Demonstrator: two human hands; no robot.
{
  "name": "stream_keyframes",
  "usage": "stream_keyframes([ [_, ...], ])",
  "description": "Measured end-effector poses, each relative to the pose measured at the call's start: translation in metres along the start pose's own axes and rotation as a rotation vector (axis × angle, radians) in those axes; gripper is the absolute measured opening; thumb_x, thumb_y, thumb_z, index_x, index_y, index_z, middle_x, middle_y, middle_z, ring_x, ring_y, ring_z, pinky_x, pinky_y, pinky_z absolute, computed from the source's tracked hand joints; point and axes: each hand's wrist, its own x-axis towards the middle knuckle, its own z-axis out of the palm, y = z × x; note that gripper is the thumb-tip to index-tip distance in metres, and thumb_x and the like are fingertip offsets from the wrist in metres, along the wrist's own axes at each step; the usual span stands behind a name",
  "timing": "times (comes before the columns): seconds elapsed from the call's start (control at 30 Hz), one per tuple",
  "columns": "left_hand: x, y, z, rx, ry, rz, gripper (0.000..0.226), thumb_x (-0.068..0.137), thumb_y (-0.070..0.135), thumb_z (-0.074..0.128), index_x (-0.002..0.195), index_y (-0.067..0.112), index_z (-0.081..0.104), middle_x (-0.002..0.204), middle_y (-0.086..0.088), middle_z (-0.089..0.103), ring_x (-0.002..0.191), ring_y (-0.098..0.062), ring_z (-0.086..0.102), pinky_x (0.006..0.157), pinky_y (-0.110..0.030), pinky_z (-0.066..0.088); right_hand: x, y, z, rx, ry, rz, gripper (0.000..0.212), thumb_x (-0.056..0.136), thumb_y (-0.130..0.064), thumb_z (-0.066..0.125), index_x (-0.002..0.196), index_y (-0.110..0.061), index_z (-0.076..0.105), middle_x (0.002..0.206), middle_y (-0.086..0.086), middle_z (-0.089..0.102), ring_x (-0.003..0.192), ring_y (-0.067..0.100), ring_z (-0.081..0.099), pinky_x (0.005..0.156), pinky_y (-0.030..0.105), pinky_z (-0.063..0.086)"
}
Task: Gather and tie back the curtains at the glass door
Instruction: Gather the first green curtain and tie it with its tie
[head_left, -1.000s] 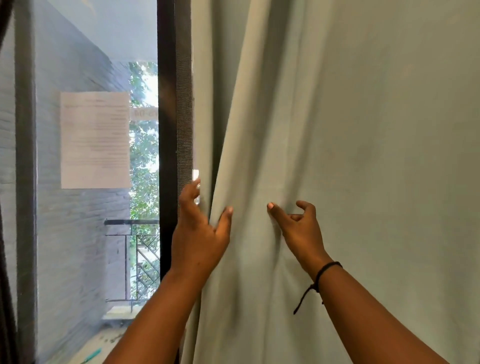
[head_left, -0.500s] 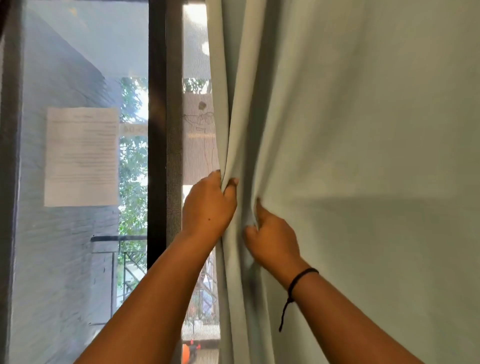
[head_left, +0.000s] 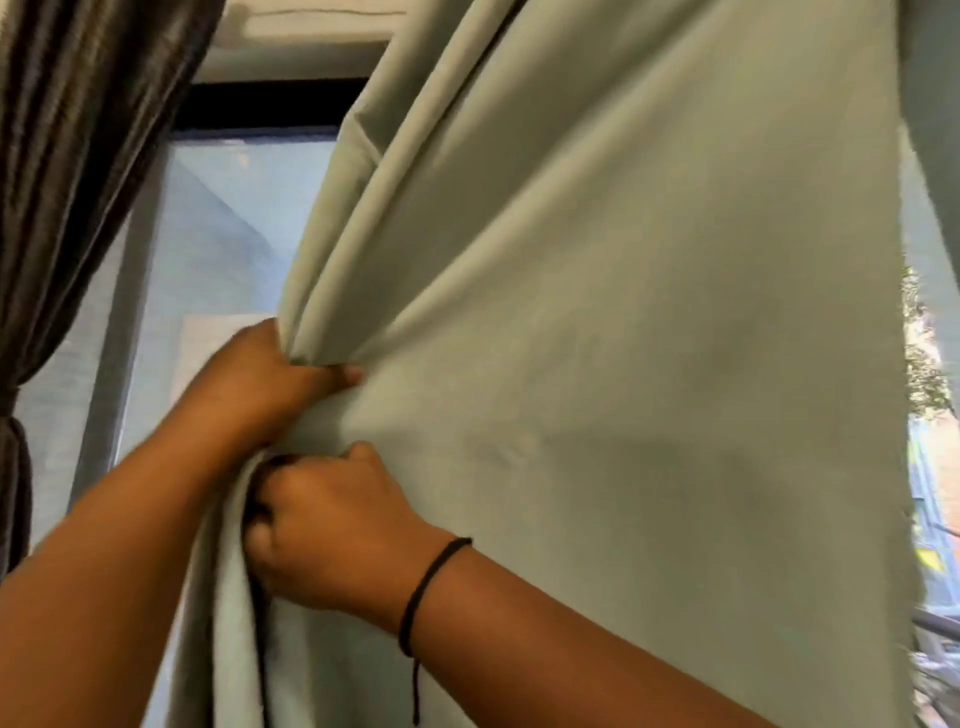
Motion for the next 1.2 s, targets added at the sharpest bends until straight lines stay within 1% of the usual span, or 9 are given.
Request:
stream_keyframes([
  [0.1,0.004,-0.011,-0.011,-0.048,0.076,-0.073,0.032,0.087,0.026,0.065,0.113,0.007,0.062,0.095,-0.015,0.059,0.080,-0.027,0.053,0.068,-0.033,0.040,0.005,-0.009,0.002,0.016,-0.090,-0.007,0.018,0.090,-0.018,0.050,0.099,-0.008,0.062,0.106,0.015,0.063,0.096,0.035,0.056,0.078,0.041,0.029],
  [0.23,0.005,-0.015,0.015,-0.045,0.007,-0.096,0.029,0.091,0.027,0.060,0.106,0.002,0.065,0.100,-0.024,0.064,0.085,-0.034,0.059,0.061,-0.032,0.036,-0.008,0.012,-0.014,-0.169,-0.135,0.050,0.017,0.092,-0.028,0.047,0.083,-0.019,0.059,0.092,0.008,0.065,0.089,0.033,0.058,0.076,0.040,0.027],
  [0.37,0.000,-0.016,0.049,-0.117,-0.133,-0.157,0.055,0.083,0.050,0.057,0.115,0.007,0.063,0.112,-0.019,0.066,0.101,-0.033,0.062,0.086,-0.039,0.050,-0.019,0.062,-0.066,-0.361,0.108,0.431,0.039,0.089,-0.056,0.040,0.113,-0.034,0.062,0.113,0.000,0.059,0.108,0.027,0.051,0.088,0.043,0.032],
  [0.5,-0.015,0.003,0.078,-0.187,-0.211,-0.109,0.077,0.063,0.062,0.057,0.128,0.021,0.050,0.121,-0.008,0.062,0.106,-0.030,0.060,0.094,-0.044,0.048,-0.049,0.131,-0.121,-0.515,0.319,0.920,0.077,0.077,-0.067,0.049,0.140,-0.029,0.029,0.143,0.008,0.031,0.129,0.033,0.029,0.100,0.051,0.027],
  [0.6,-0.012,0.035,0.097,-0.173,-0.157,-0.015,0.088,0.072,0.053,0.070,0.142,0.025,0.025,0.136,-0.008,0.051,0.117,-0.032,0.053,0.099,-0.043,0.044,-0.079,0.168,-0.146,-0.471,0.331,1.163,0.109,0.066,-0.078,0.054,0.146,-0.025,0.005,0.152,0.013,0.011,0.136,0.042,0.018,0.105,0.060,0.024],
  [0.77,0.000,0.095,0.129,-0.136,-0.092,0.173,0.102,0.079,0.040,0.071,0.148,0.027,-0.003,0.153,-0.010,0.027,0.130,-0.035,0.041,0.104,-0.042,0.036,-0.117,0.202,-0.170,-0.192,0.365,1.354,0.126,0.057,-0.079,0.064,0.146,-0.029,-0.010,0.155,0.016,0.004,0.135,0.045,0.025,0.105,0.061,0.030],
  [0.93,0.013,0.134,0.167,-0.143,-0.193,0.165,0.117,0.072,0.051,0.075,0.145,0.029,-0.014,0.150,-0.014,0.032,0.128,-0.036,0.044,0.101,-0.044,0.040,-0.132,0.214,-0.180,0.222,0.488,1.167,0.086,0.076,-0.050,0.070,0.139,-0.019,0.020,0.123,0.006,0.054,0.098,0.027,0.059,0.082,0.037,0.050],
  [1.07,0.015,0.153,0.187,-0.184,-0.215,0.133,0.112,0.074,0.053,0.072,0.146,0.026,-0.009,0.150,-0.013,0.032,0.129,-0.036,0.044,0.100,-0.044,0.040,-0.126,0.219,-0.191,0.092,0.512,1.030,0.053,0.085,-0.041,0.061,0.128,-0.023,0.035,0.088,-0.011,0.055,0.075,0.011,0.058,0.065,0.030,0.048],
  [1.2,0.027,0.173,0.191,-0.251,-0.148,0.063,0.099,0.082,0.052,0.064,0.148,0.020,-0.002,0.147,-0.015,0.038,0.125,-0.038,0.046,0.099,-0.042,0.040,-0.116,0.224,-0.210,0.019,0.469,0.930,0.045,0.090,-0.033,0.056,0.130,-0.020,0.039,0.113,-0.001,0.060,0.077,0.012,0.053,0.065,0.028,0.042],
])
